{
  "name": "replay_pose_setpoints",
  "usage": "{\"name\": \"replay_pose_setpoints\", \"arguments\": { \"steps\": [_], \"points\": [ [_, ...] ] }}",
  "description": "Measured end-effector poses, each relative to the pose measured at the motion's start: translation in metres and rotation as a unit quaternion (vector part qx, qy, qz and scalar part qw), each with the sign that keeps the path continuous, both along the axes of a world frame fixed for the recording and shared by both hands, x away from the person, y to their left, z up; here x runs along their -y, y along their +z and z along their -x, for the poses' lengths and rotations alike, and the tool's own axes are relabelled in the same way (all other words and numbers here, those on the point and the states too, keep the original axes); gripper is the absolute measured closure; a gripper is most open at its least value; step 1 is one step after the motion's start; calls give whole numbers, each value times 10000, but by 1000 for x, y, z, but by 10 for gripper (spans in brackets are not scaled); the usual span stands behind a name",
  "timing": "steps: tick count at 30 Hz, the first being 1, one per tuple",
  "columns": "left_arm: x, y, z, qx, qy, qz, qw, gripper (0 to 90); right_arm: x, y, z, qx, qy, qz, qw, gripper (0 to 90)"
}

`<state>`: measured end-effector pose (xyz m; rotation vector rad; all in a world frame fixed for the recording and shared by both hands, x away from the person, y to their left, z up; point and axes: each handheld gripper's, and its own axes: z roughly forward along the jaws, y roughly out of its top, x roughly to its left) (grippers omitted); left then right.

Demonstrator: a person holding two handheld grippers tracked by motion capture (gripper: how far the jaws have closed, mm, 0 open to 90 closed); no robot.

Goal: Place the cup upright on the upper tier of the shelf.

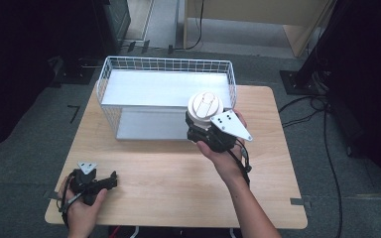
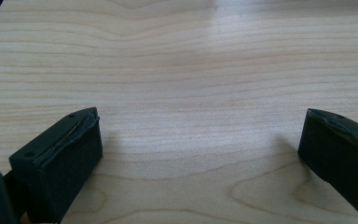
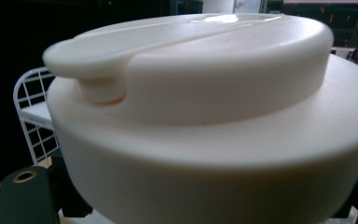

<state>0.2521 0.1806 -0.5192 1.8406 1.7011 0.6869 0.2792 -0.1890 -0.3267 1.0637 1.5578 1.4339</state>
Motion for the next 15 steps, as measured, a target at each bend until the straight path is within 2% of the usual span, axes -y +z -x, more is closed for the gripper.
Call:
{"name": "replay_pose_setpoints", "arguments": {
  "steps": [8,15],
  "points": [
    [0,0,0,-1,-2,0,10000,0,-5,29,-12,539,-67,-66,9985,153],
    [0,0,0,2,-1,1,10000,0,-9,49,-25,869,-127,-149,9960,152]
  ]
}}
